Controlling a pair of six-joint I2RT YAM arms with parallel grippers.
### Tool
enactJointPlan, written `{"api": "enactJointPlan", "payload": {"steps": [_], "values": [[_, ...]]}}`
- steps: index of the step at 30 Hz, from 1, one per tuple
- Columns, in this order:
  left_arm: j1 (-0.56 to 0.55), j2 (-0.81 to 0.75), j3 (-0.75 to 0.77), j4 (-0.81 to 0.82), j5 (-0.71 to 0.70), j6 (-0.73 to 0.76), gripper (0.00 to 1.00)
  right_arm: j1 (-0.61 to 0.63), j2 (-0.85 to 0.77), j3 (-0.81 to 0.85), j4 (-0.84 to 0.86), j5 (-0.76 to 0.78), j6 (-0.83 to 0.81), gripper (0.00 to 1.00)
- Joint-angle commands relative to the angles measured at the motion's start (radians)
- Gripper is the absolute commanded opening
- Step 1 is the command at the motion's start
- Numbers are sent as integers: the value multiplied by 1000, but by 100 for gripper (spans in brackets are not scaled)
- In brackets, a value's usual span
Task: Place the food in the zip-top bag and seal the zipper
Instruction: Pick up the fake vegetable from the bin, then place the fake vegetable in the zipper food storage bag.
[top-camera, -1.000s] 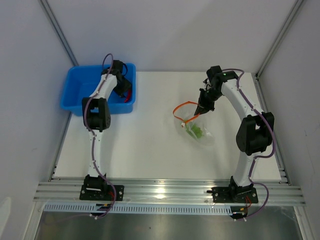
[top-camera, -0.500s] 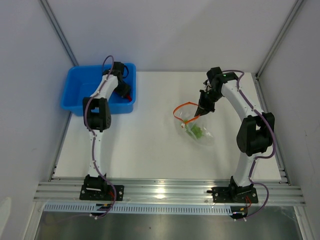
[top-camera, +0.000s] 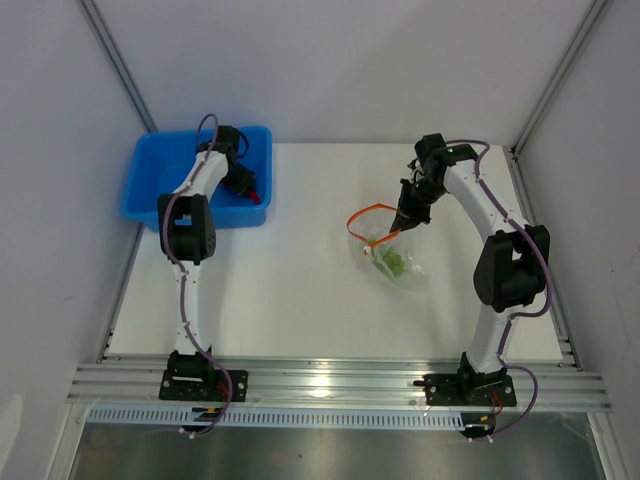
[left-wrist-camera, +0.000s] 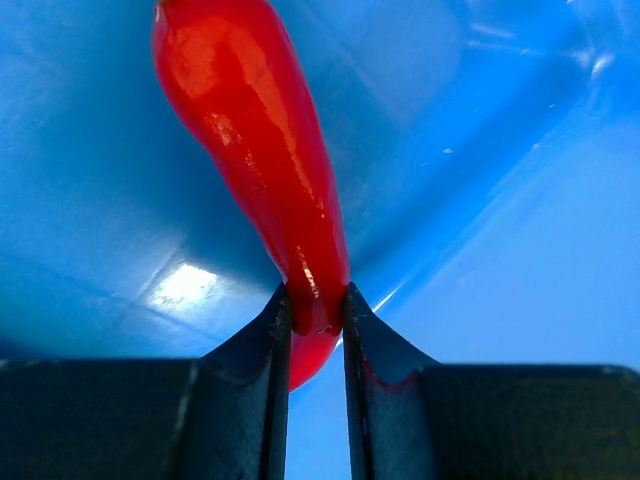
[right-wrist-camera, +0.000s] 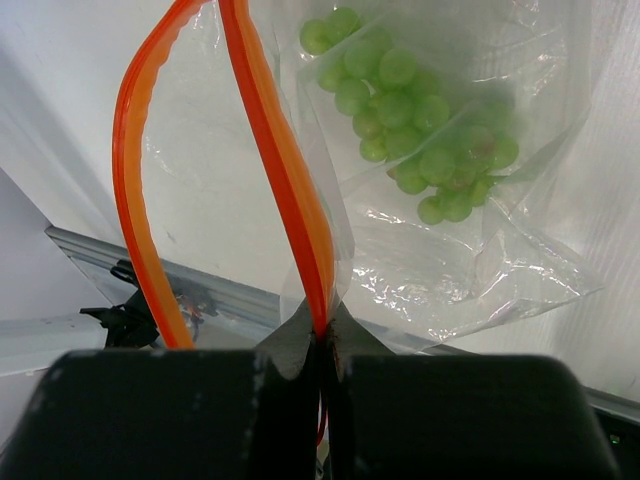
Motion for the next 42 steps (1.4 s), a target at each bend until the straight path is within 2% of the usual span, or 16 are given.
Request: {"api": "enactJointPlan", "payload": {"steps": [1,9,20,28,35,39,40,42], "values": [[13,-71,-52,9,31,-1,1,-8,-44,14,12,-21,-19,0],[13,-256,-200,120,16,42,1,-8,-44,19,24,-33,-22,0],[10,-413,-295,138,31,65,0,-6,-75,1,40,-42,-34,0],[-11,-591,-446,163,143,104,0,11,-101,-2,46,-30,-42,0],[-65,-847,-616,207,249,142,0,49,-129,-15,64,8,-51,0],[-132,-959,-673,206,338,177,1,74,-153,-25,81,47,-63,0],[-143,-985,-721,241,411,188,0,81,-165,-38,86,53,-67,0],[-174,-1066,-751,275,471,208,1,92,-179,-53,103,56,-68,0]]}}
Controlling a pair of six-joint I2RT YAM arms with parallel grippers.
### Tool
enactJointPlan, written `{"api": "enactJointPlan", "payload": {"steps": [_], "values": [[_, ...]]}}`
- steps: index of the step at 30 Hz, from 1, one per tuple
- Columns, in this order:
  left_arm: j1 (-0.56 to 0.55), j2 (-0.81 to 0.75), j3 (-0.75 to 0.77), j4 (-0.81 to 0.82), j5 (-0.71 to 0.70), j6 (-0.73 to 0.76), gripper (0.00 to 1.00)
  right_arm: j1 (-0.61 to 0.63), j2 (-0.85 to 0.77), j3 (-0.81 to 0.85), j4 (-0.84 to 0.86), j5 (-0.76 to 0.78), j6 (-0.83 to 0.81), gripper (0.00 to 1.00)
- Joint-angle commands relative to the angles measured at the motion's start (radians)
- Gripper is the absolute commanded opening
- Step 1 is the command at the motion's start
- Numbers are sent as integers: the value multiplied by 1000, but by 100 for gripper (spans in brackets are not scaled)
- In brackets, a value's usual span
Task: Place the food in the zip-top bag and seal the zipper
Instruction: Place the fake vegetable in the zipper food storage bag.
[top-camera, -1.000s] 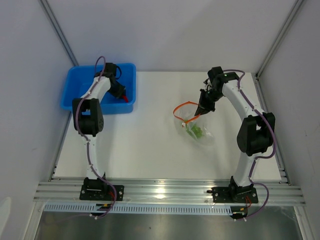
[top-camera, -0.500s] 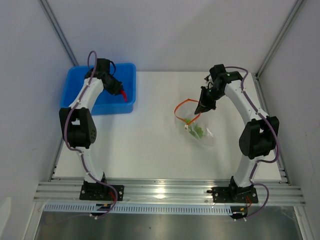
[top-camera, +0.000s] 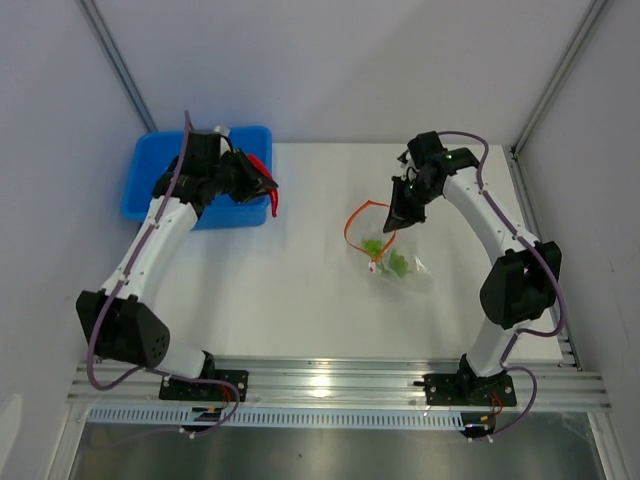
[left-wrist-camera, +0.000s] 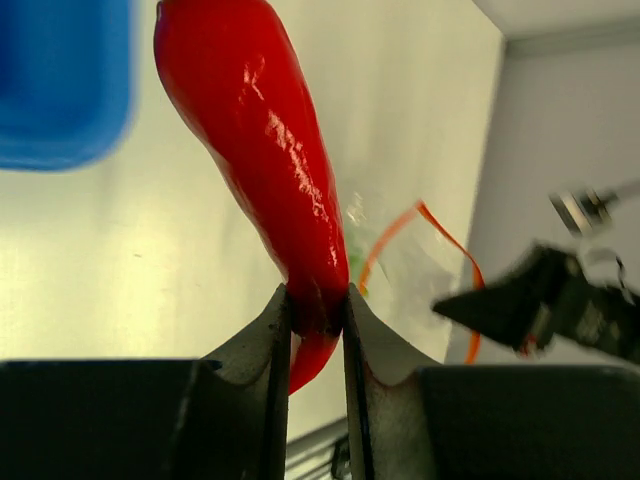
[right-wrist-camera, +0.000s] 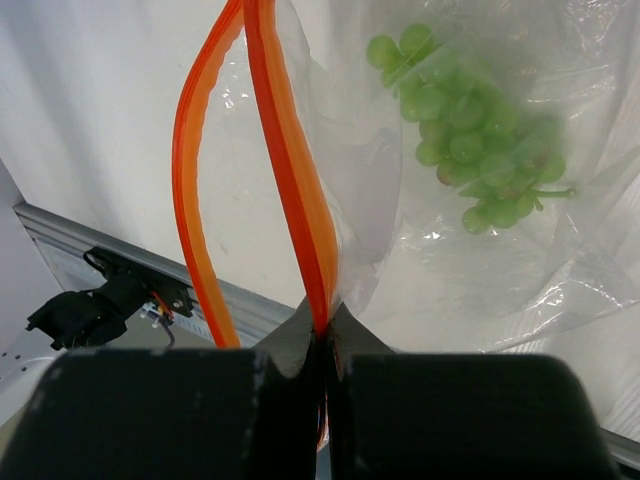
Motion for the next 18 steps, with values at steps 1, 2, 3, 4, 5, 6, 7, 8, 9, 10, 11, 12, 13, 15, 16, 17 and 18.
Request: {"api": "enactJointPlan", "payload": {"steps": [1,2,3,4,5,6,7,8,9,10,11,12,13,15,16,17,18], "values": [[-51,-136,-98,106,206,73,1,25,-72,-18,37,27,-25,0],[-62,-162,-110,114,231,82,0,31,-88,-38,43,28,-27,0],[-79,-206,-126,126,259,92,1,39,-93,-49,58,28,-28,0],[-87,-228,-168,135,315,97,0,52,-102,-73,66,34,-30,0],[-91,-246,-184,140,345,96,1,59,-114,-84,72,40,-34,0],[-97,-266,-199,143,374,87,1,66,-119,-93,81,45,-39,0],[-99,-297,-244,137,426,79,1,83,-122,-101,84,57,-40,0],[-105,-311,-261,126,447,62,1,91,-128,-115,87,63,-48,0],[-110,-323,-282,109,467,57,1,98,-130,-120,92,69,-53,0],[-117,-347,-288,94,489,57,1,114,-131,-123,92,82,-56,0],[-125,-361,-296,71,498,66,0,120,-134,-126,94,88,-57,0],[-139,-374,-307,57,509,71,0,129,-136,-132,97,96,-65,0],[-145,-392,-311,48,524,71,1,137,-139,-132,101,100,-68,0],[-163,-407,-339,17,573,63,0,163,-141,-132,104,117,-71,0],[-169,-423,-348,5,586,57,1,174,-142,-130,109,120,-71,0],[-182,-429,-357,-1,605,56,1,190,-144,-129,112,123,-71,0],[-188,-437,-380,-12,612,56,1,200,-148,-127,113,123,-68,0]]}}
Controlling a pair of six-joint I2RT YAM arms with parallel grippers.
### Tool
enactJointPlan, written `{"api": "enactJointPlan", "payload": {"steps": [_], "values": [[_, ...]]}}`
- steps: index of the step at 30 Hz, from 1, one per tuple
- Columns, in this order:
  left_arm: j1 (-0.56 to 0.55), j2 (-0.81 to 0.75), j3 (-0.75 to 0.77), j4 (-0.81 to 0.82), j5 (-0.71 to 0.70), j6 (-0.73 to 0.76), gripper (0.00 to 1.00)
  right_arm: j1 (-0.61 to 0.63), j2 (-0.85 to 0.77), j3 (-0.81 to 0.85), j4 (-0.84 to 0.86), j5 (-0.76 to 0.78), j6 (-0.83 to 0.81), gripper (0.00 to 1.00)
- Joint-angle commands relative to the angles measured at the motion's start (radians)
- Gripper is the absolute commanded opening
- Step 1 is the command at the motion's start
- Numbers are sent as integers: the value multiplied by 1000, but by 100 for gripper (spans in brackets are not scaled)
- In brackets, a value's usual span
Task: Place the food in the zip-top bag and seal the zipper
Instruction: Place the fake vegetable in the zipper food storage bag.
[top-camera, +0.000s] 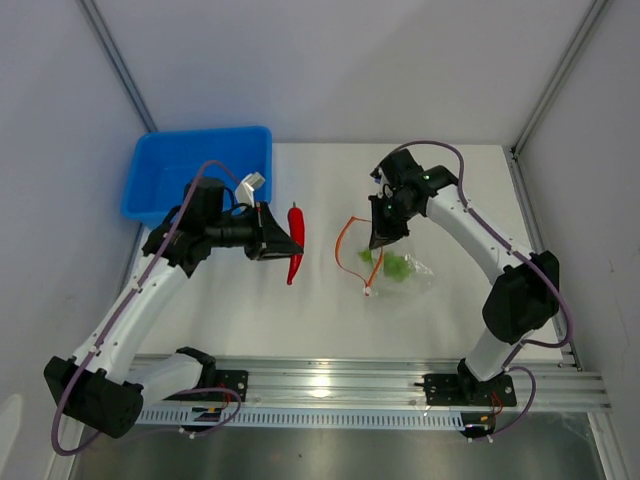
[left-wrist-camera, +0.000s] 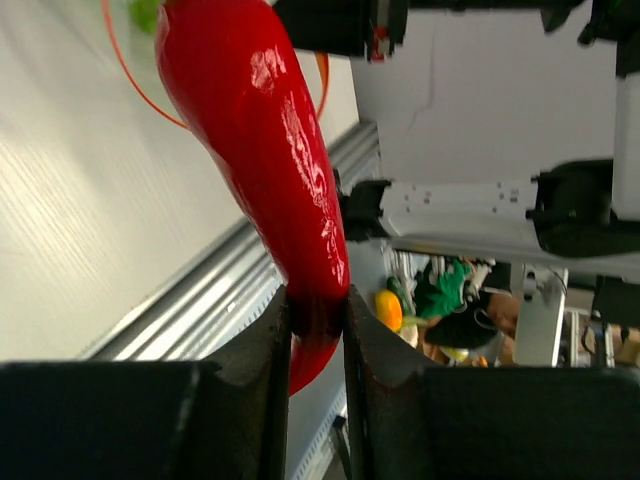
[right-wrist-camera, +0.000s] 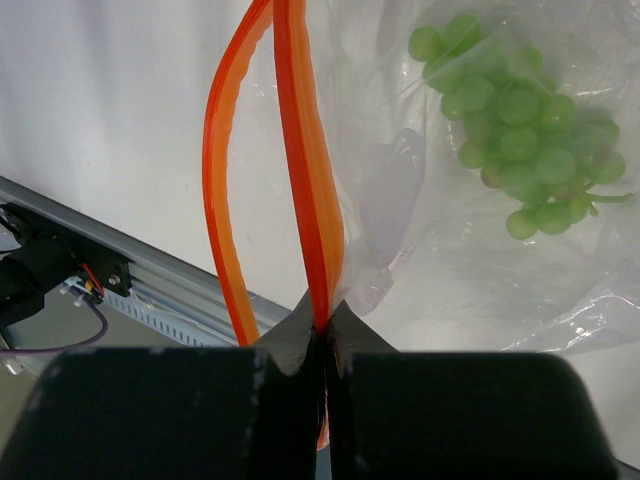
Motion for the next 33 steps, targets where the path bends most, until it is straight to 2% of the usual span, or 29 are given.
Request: {"api": "enactJointPlan", "payload": {"steps": [1,7,22,29,33], "values": [[-30,-51,-43,-45,107,2,1,40,-54,9,39,29,-22,0],[-64,-71,-126,6,196,-51,0,110,-83,-6,51,71,-23,0],[-110,4,-89,-111,238,45,1,202,-189,-118,105,126,20,0],[-167,68,-104,-85,264,26,0,221,-230,-154,135,121,3,0],[-214,110,-123,-5,274,-26,0,230,-266,-181,158,94,-19,0]]}}
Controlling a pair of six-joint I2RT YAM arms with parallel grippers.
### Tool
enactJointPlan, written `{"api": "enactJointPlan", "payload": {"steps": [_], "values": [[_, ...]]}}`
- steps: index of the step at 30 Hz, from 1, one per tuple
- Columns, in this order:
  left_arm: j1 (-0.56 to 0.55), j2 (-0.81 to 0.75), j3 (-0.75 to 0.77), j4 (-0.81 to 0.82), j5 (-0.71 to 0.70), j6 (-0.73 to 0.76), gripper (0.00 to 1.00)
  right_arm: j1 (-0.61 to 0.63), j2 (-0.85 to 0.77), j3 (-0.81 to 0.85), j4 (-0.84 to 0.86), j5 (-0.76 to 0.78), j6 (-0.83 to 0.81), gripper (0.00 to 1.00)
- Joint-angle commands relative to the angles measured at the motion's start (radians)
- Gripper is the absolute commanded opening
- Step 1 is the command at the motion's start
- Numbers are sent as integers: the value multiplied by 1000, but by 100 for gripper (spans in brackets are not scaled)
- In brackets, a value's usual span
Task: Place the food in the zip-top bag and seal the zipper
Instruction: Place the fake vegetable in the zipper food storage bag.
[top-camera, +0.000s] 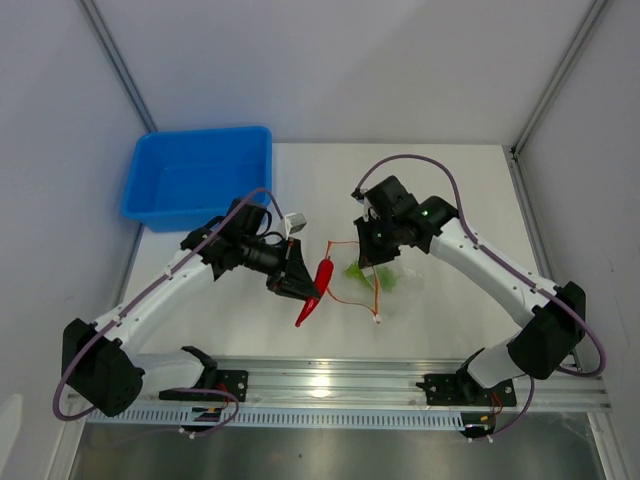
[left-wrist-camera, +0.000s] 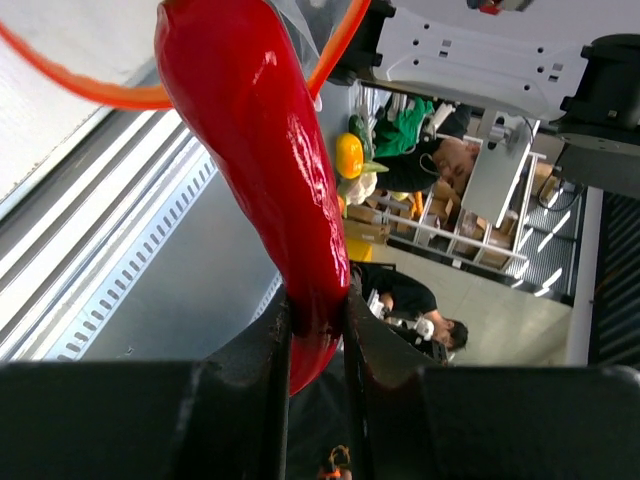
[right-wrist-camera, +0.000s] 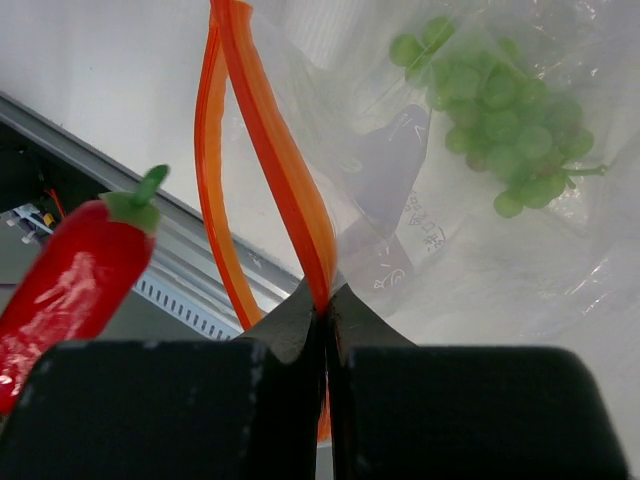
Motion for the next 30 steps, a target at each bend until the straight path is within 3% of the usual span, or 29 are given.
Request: {"api": "enactJointPlan", "payload": {"steps": [1,12,26,30], "values": [[-42,28,-6,87,47,-44,1,14,-68,-19,60,-23,-26,0],[-131,220,24,133,46,-58,1,26,-160,-100,122,-100,-49,0],[-139,393,187,216,93,-202,0,37,-181,-151,151,-79,-17,0],[-138,412,219,204,43,-222,1,40,-197,-166,166,-68,-5,0]]}}
